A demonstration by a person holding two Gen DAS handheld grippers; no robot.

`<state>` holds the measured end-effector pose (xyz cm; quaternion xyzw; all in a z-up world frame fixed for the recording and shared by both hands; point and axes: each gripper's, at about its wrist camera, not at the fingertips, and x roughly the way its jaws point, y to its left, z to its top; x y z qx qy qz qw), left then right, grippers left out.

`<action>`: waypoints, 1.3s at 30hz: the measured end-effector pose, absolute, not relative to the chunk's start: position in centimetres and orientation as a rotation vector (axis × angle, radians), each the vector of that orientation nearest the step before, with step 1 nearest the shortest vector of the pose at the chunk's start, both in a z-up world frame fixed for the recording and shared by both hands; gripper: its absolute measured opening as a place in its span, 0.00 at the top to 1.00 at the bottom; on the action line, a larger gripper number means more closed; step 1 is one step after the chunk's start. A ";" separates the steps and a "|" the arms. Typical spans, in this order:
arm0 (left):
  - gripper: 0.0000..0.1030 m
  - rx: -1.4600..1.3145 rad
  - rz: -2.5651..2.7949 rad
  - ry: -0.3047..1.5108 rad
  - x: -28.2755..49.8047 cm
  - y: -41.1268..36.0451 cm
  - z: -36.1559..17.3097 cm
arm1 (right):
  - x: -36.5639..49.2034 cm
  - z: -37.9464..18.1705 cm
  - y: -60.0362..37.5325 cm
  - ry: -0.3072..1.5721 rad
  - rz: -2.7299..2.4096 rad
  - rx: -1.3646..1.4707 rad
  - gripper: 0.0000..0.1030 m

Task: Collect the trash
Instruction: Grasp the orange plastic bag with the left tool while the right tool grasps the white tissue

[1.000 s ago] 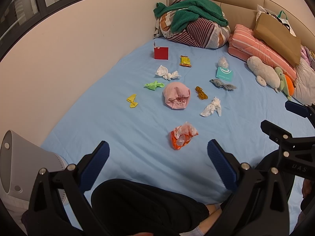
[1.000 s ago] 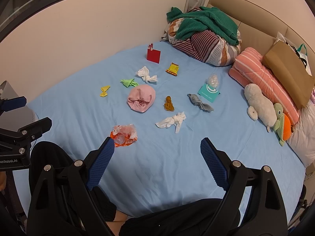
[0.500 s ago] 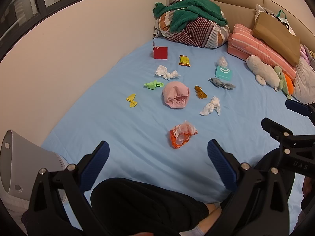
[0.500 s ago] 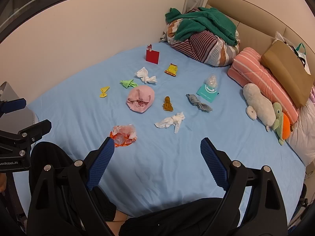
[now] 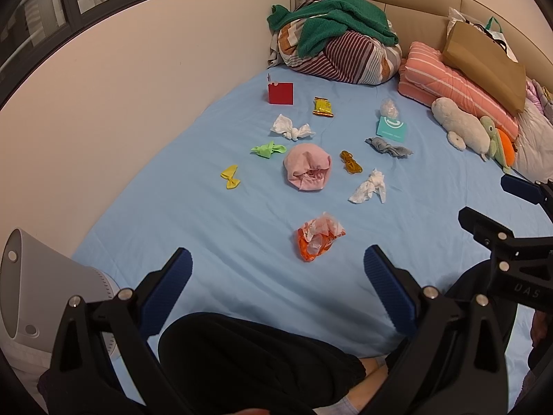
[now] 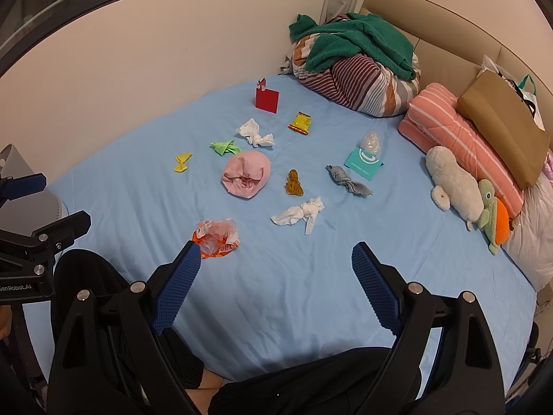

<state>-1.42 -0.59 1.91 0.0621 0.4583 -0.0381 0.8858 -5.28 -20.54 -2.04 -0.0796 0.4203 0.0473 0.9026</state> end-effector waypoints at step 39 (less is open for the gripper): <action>0.04 0.151 -0.152 1.187 11.4 -4.6 -17.9 | 12.4 -20.9 -25.2 1.033 -0.012 -0.117 0.17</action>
